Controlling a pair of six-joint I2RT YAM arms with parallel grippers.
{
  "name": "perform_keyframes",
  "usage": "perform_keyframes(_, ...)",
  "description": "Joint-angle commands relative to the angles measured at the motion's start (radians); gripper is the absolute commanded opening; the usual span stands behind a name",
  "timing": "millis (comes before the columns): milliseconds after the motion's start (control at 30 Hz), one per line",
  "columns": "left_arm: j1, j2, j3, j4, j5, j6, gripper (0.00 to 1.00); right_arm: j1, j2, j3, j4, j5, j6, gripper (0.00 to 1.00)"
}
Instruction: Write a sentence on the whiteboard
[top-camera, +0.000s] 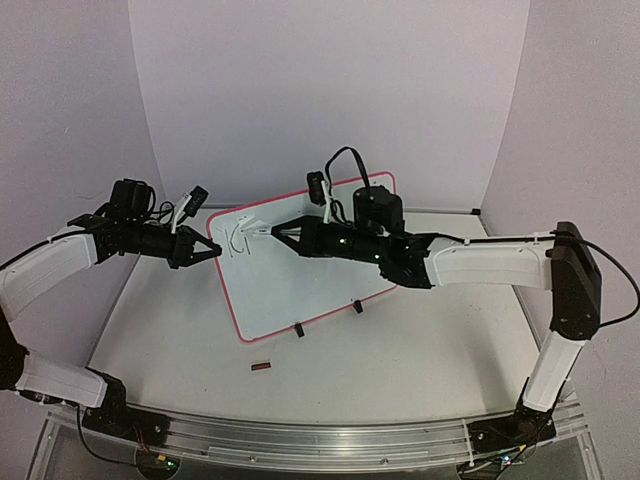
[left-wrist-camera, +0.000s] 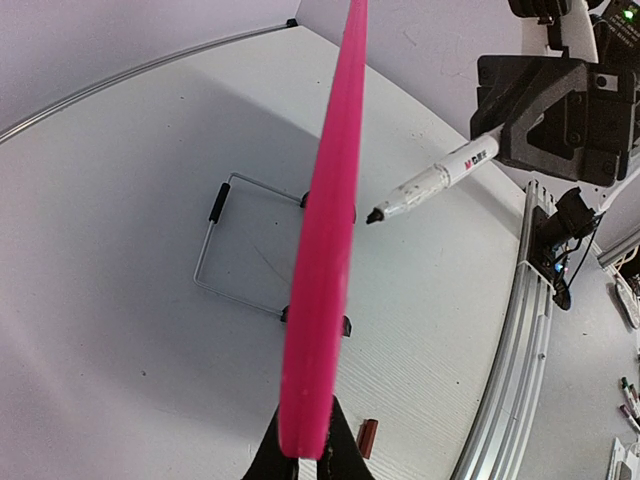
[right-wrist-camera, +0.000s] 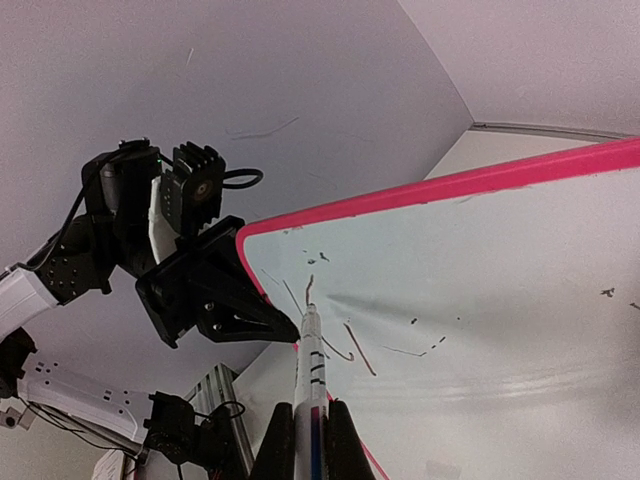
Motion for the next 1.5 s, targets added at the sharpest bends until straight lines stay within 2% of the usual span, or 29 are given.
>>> perform_keyframes(0,0.0,-0.007,0.007,-0.025,-0.075,0.035,0.0,-0.003,0.022,0.042,0.028,0.002,-0.005,0.0)
perform_keyframes(500,0.0,-0.01,0.007,-0.025,-0.075,0.036,0.0,-0.004,0.024,0.037,0.029,0.022,-0.012,0.0)
perform_keyframes(667,-0.002,-0.012,0.007,-0.025,-0.076,0.036,0.0,-0.004,-0.035,-0.01,0.06,-0.017,-0.024,0.0)
perform_keyframes(867,-0.001,-0.01,0.006,-0.025,-0.075,0.036,0.0,-0.004,-0.095,-0.081,0.059,0.024,-0.038,0.0)
perform_keyframes(1467,-0.002,-0.014,0.008,-0.025,-0.075,0.036,0.0,-0.024,-0.002,-0.022,0.039,0.04,-0.011,0.0)
